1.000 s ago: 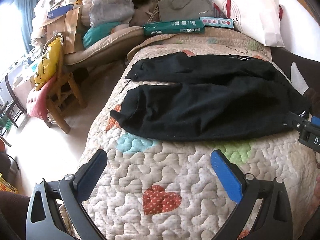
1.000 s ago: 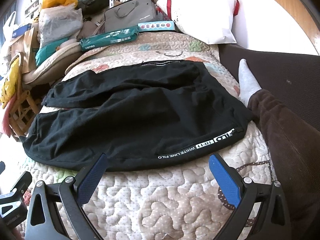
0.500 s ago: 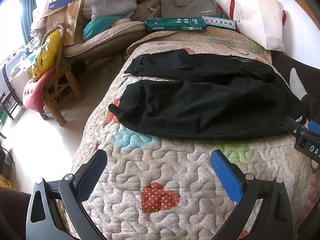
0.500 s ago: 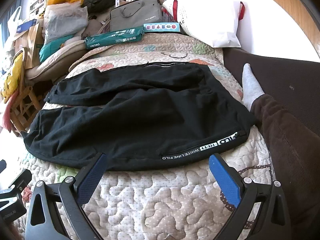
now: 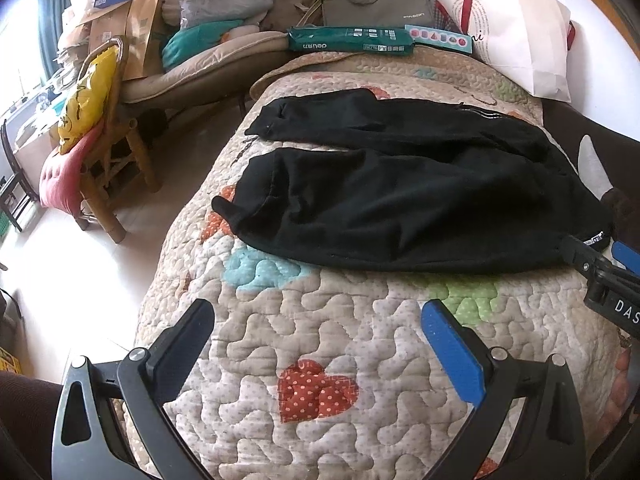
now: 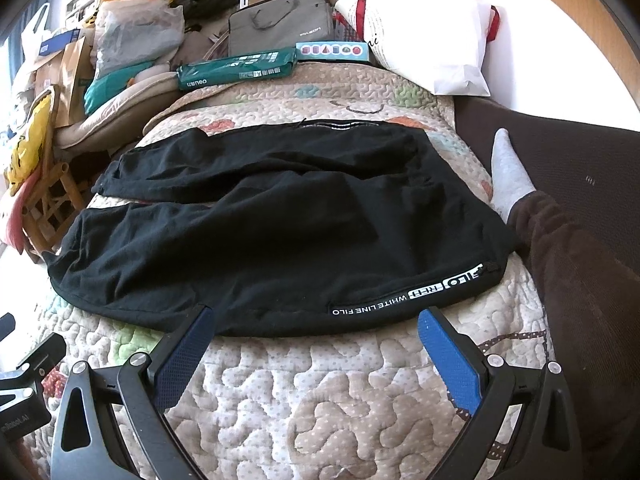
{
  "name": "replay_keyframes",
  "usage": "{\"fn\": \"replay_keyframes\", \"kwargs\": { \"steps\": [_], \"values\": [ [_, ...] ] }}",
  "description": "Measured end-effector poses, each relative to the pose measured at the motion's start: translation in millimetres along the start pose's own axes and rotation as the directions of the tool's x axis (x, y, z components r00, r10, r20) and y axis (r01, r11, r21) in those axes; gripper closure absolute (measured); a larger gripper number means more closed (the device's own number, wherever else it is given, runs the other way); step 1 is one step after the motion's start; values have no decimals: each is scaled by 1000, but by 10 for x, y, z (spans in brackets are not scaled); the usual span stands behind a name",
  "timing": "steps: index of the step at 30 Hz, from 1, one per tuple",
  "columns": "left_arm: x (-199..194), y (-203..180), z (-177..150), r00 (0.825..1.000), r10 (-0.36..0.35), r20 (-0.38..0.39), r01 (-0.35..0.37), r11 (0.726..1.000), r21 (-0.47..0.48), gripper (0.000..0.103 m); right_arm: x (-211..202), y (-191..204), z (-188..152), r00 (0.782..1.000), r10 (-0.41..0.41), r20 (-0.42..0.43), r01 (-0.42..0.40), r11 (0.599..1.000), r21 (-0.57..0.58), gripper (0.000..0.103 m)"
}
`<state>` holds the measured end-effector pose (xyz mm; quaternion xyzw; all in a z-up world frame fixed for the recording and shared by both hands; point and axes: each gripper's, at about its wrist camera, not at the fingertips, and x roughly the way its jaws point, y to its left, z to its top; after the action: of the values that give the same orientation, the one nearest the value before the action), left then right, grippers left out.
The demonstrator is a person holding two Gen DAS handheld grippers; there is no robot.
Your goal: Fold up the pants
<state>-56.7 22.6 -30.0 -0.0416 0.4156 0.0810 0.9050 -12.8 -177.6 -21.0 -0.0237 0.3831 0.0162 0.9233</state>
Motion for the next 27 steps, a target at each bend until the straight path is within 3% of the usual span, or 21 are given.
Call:
{"fn": "replay_keyframes", "kwargs": {
  "steps": [11,17,23,27],
  "values": [
    [-67,38,37,999,-35,17,35,999,-31,0,15,9,-13,1000,0,-2,0,1000,-4,0],
    [-84,35,68,1000,5,23,-5,1000,-15,0,12,34,-10,1000,-5,7,6,1000,-18,0],
    [-261,177,489,998,0,65,1,1000,-19,0,-13,-7,144,1000,8,-10,-9,1000,-14,0],
    [-194,243,810,995,26,95,-28,999,15,0,-146,-110,511,998,52,33,-51,999,-14,0]
  ]
}}
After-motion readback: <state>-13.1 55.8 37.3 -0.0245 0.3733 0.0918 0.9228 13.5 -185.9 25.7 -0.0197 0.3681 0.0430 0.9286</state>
